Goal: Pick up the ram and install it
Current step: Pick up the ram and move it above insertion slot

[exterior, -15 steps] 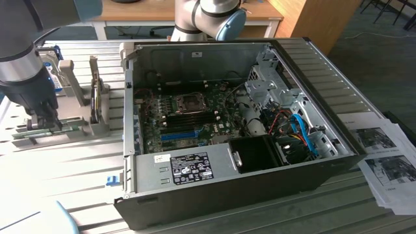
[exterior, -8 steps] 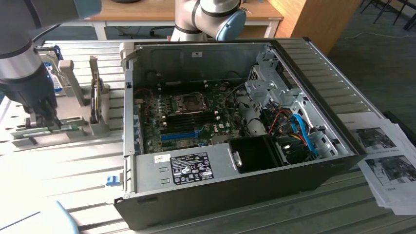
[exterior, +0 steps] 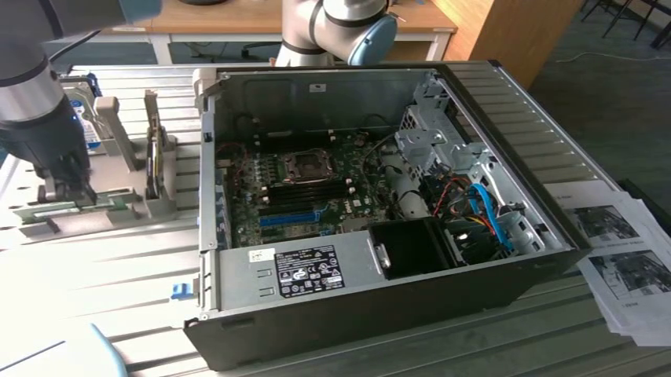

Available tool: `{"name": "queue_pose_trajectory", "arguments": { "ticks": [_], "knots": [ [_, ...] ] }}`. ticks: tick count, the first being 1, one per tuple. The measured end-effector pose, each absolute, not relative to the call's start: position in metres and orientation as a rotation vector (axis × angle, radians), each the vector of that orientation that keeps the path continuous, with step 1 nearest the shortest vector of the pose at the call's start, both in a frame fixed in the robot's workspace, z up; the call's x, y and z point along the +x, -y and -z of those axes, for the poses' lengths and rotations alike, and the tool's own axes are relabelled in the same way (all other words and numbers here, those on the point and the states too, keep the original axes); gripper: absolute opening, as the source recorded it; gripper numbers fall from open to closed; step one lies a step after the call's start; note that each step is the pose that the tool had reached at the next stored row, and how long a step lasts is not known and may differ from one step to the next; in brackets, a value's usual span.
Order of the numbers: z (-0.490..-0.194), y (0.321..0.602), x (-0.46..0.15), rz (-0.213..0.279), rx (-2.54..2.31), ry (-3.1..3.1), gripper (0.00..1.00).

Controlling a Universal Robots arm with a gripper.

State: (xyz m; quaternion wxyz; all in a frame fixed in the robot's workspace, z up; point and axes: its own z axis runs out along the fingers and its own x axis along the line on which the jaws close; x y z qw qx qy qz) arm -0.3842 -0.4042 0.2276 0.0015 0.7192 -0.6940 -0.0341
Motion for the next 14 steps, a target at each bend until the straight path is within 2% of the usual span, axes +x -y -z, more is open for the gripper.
{"name": "queue_pose_trajectory", "arguments": {
  "ticks": [14],
  "knots": [
    [-0.242, 0.404, -0.384, 0.107, 2.257, 2.178, 0.11]
  ]
}}
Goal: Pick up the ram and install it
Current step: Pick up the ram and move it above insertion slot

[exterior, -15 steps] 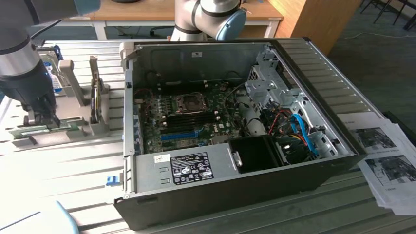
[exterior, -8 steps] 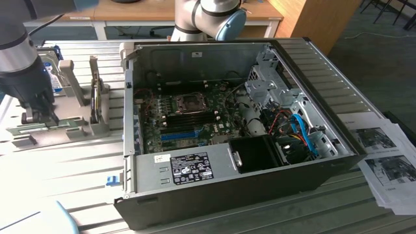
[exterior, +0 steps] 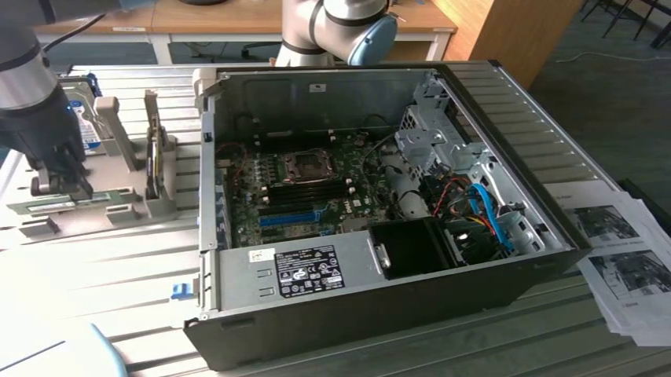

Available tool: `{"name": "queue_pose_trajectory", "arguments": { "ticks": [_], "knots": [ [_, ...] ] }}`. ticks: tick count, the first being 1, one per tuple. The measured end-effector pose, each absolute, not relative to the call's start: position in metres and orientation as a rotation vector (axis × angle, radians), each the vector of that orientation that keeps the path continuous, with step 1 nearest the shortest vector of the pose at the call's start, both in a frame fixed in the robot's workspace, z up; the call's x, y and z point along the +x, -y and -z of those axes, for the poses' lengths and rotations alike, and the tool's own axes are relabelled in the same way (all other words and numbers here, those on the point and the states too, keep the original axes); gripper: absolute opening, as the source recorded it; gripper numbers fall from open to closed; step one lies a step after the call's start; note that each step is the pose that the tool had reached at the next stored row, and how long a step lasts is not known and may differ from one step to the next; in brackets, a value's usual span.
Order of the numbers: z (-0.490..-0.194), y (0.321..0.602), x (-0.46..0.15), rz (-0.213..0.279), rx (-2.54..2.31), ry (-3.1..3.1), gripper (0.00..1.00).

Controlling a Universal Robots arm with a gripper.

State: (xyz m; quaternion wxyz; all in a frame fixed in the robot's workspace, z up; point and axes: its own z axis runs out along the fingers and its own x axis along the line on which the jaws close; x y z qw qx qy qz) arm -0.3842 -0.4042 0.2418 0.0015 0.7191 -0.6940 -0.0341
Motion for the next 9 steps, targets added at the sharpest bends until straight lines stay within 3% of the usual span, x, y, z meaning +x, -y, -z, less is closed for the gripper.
{"name": "queue_pose_trajectory", "arguments": {
  "ticks": [9],
  "knots": [
    [-0.2516, 0.4042, -0.3842, 0.107, 2.257, 2.178, 0.11]
  ]
}}
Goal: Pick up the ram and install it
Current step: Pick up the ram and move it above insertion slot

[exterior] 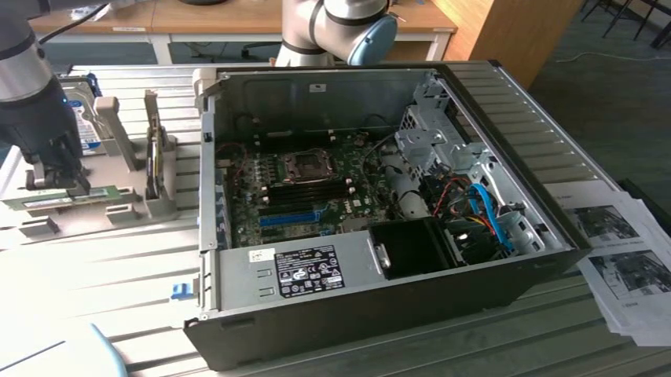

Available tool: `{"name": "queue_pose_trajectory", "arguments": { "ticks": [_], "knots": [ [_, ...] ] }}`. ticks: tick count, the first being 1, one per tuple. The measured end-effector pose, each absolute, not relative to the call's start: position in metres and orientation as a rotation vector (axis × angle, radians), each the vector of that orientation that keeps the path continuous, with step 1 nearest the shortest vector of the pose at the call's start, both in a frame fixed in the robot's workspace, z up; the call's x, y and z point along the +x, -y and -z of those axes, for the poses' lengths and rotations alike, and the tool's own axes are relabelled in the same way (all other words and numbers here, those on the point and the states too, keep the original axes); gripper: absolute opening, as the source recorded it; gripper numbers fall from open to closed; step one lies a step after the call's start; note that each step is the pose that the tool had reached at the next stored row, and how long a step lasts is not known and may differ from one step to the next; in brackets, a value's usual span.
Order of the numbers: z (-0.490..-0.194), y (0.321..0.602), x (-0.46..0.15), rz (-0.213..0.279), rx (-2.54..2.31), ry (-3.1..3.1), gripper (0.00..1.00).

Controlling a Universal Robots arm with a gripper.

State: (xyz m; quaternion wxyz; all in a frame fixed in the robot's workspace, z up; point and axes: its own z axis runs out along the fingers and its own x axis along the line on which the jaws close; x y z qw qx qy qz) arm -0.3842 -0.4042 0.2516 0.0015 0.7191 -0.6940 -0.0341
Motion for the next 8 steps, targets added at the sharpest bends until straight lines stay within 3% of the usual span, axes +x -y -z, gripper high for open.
{"name": "queue_pose_trajectory", "arguments": {
  "ticks": [8],
  "knots": [
    [-0.2596, 0.4042, -0.3842, 0.107, 2.257, 2.178, 0.11]
  ]
}}
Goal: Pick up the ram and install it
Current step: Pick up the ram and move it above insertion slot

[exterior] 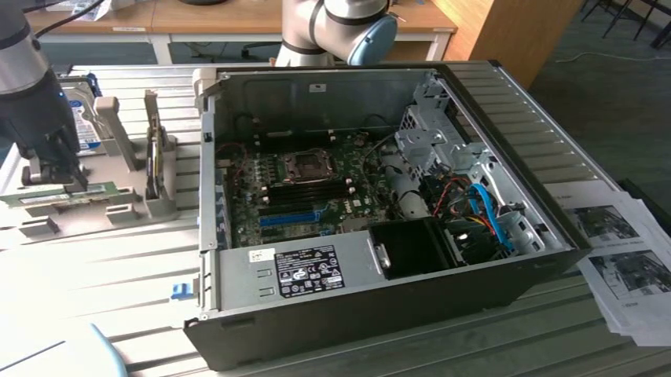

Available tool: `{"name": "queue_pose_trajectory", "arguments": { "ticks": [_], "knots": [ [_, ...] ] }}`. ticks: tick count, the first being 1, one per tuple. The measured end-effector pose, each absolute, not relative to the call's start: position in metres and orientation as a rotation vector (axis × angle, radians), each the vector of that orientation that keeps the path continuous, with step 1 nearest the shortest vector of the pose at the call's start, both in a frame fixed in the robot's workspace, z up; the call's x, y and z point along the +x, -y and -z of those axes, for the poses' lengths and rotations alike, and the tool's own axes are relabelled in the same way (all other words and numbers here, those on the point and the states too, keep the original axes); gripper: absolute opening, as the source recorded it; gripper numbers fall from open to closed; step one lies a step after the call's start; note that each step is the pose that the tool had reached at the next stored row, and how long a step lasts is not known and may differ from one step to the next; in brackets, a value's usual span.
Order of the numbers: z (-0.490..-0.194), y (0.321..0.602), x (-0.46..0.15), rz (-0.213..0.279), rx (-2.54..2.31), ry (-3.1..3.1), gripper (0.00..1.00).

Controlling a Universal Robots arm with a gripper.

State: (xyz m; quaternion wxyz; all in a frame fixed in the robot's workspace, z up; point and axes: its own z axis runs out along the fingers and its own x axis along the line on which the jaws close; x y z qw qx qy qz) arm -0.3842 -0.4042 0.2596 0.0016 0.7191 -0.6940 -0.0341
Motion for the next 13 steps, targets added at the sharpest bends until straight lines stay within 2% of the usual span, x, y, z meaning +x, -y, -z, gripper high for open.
{"name": "queue_pose_trajectory", "arguments": {
  "ticks": [13],
  "knots": [
    [-0.276, 0.404, -0.384, 0.107, 2.257, 2.178, 0.11]
  ]
}}
